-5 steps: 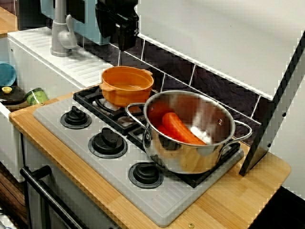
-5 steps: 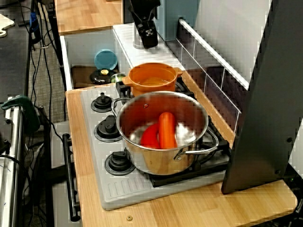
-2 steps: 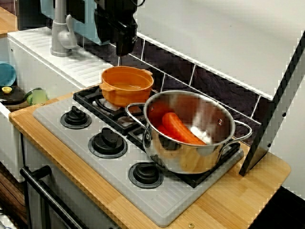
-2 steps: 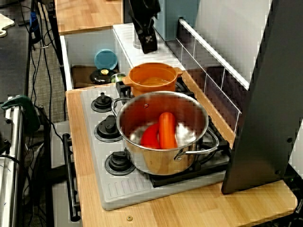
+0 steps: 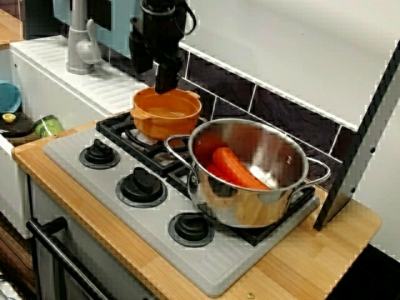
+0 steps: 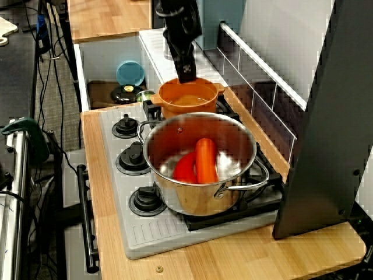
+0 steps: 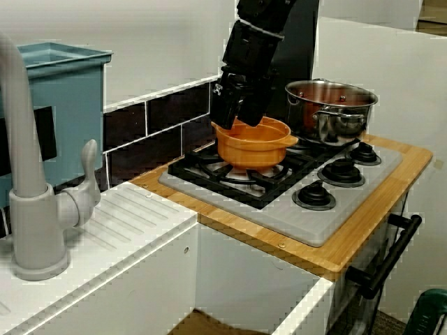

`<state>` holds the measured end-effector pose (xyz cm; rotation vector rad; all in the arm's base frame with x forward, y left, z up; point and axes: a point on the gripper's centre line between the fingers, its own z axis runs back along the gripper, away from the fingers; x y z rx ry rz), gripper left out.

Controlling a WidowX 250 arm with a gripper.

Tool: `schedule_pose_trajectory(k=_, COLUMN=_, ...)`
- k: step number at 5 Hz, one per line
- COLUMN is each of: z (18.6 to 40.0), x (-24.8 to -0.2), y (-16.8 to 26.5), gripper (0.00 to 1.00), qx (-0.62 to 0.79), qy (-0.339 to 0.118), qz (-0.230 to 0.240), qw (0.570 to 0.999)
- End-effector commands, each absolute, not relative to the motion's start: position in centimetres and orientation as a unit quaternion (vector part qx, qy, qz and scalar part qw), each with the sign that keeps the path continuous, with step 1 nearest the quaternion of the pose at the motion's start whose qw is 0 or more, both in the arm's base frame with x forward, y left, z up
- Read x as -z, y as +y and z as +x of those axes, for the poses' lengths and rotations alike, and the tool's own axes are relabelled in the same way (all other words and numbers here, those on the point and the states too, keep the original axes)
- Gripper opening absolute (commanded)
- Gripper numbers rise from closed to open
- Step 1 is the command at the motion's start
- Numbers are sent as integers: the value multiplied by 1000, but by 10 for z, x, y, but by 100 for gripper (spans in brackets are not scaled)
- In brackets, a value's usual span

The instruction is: Lift pot from stove

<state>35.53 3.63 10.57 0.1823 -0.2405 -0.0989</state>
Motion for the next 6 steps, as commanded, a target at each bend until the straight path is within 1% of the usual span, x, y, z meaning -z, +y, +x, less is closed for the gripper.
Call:
schedule_pose_trajectory(k=1, z=362, x=-102, y=31, gripper=100, qx=54, qy=-131, qz=100, qw=985)
schedule_pose_trajectory(k=4, z=362, x=-84, y=29, gripper=100, qx=65, qy=-108, qz=109, qw=986)
schedule_pose_trajectory(k=5, z=362, x=-84, y=29, gripper=100, qx=65, qy=-105, qz=109, qw=986)
schedule_pose_trajectory(k=6, z=362, x=-83, y=30, gripper=0, qx=56, qy=-109, qz=100, qw=987)
